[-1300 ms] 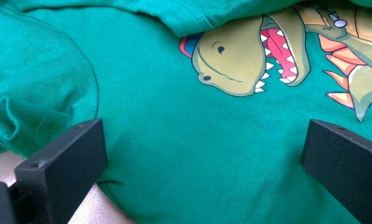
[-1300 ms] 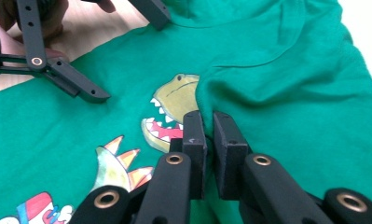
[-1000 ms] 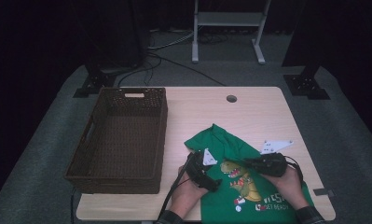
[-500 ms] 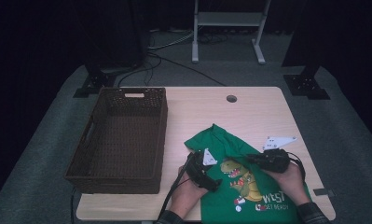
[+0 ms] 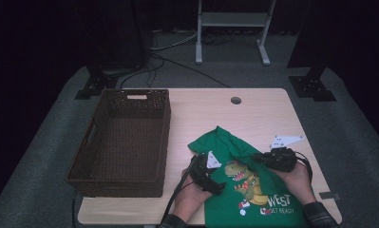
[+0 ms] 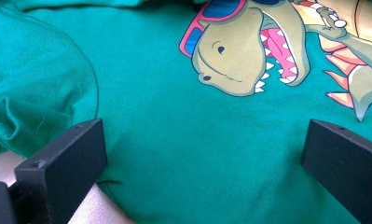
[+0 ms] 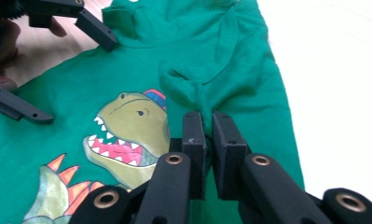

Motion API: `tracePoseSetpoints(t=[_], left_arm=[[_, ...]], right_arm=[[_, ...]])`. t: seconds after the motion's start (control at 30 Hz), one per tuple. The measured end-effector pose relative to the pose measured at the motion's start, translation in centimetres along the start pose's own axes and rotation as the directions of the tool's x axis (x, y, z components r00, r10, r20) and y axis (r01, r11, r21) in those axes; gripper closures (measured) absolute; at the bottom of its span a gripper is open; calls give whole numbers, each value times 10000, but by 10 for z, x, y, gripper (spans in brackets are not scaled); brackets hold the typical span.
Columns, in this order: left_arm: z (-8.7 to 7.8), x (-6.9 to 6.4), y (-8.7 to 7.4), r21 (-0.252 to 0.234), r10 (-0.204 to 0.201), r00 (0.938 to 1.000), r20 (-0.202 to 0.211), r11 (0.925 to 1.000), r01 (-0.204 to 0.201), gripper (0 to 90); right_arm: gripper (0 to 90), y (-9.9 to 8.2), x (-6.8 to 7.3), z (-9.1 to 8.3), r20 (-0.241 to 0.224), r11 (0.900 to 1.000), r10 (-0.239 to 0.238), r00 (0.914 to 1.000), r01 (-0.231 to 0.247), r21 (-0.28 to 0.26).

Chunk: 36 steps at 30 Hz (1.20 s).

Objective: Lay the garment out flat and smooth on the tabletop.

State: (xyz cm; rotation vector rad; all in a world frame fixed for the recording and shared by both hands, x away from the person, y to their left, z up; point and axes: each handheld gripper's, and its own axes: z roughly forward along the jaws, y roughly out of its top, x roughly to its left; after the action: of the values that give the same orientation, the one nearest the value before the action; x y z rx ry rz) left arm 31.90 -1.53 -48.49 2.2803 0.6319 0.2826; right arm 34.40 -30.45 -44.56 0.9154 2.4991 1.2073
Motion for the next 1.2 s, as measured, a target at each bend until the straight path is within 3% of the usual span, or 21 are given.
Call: tracePoseSetpoints(t=[1.2], left_arm=[[0,0,0,6,7,10000,1,10000,-7,0]], right_arm=[[861,1,-31,5,726,9991,427,9964,-431,35]])
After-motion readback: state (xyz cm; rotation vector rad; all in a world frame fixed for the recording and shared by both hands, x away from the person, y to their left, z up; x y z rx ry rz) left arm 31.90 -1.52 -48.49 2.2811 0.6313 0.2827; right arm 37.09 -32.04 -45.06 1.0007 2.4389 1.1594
